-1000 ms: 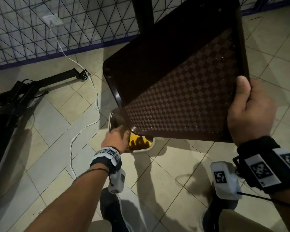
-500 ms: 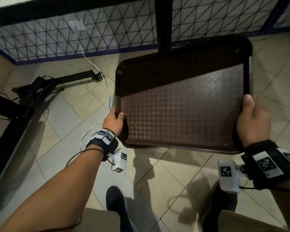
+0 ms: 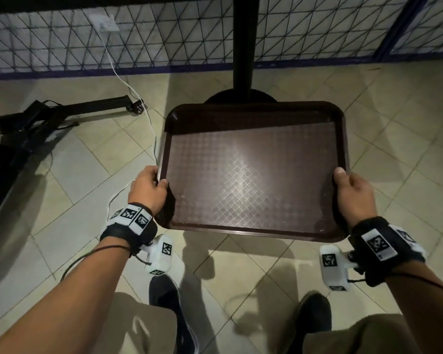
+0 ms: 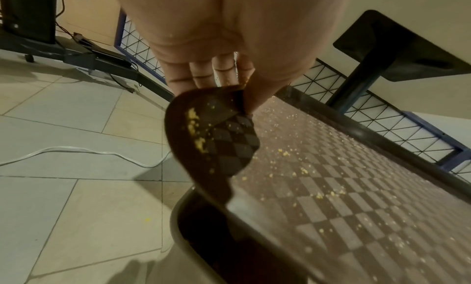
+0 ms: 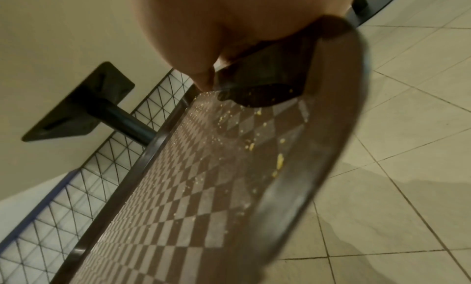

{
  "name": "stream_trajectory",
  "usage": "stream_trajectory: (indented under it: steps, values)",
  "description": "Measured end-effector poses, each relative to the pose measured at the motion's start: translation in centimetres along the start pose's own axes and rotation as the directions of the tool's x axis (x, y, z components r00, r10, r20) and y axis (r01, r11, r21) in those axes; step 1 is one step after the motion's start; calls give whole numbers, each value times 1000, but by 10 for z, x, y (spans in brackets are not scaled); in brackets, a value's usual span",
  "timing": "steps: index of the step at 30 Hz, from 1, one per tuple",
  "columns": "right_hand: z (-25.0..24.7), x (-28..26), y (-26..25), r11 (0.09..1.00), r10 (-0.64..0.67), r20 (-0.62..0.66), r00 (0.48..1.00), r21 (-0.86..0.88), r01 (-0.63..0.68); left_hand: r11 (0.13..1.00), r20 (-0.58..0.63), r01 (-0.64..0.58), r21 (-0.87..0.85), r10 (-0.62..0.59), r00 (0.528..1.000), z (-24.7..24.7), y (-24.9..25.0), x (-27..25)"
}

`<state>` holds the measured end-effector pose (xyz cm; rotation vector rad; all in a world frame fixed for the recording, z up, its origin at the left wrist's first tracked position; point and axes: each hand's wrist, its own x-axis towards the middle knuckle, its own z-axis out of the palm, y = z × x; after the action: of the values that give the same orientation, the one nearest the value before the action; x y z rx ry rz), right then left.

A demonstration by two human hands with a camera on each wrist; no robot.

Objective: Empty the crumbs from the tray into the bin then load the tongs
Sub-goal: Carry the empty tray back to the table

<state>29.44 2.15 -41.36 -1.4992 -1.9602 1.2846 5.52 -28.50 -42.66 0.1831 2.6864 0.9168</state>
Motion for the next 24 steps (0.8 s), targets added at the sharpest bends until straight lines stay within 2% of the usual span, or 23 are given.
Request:
stream_trajectory:
  steps: [7, 11, 16, 20, 24]
  values:
    - [34, 30, 26, 992, 20, 9, 1000, -127, -19, 993, 0, 79, 91, -79, 997, 22, -33, 16]
    - [32, 27, 36, 969, 110, 70, 991, -230, -91, 987, -18, 109, 115, -107, 994, 22, -35, 16]
    - [0, 10, 20, 887, 170, 174, 970, -455, -73, 978, -16, 143, 149, -142, 990, 8, -26, -18]
    - [-34, -15, -11, 834, 236, 195, 952, -544, -95, 970, 10, 201, 137, -205, 979, -19, -13, -61]
    - [-81, -54, -56, 825, 291, 175, 941, -545, -154, 961, 25, 249, 123, -254, 967, -65, 9, -109]
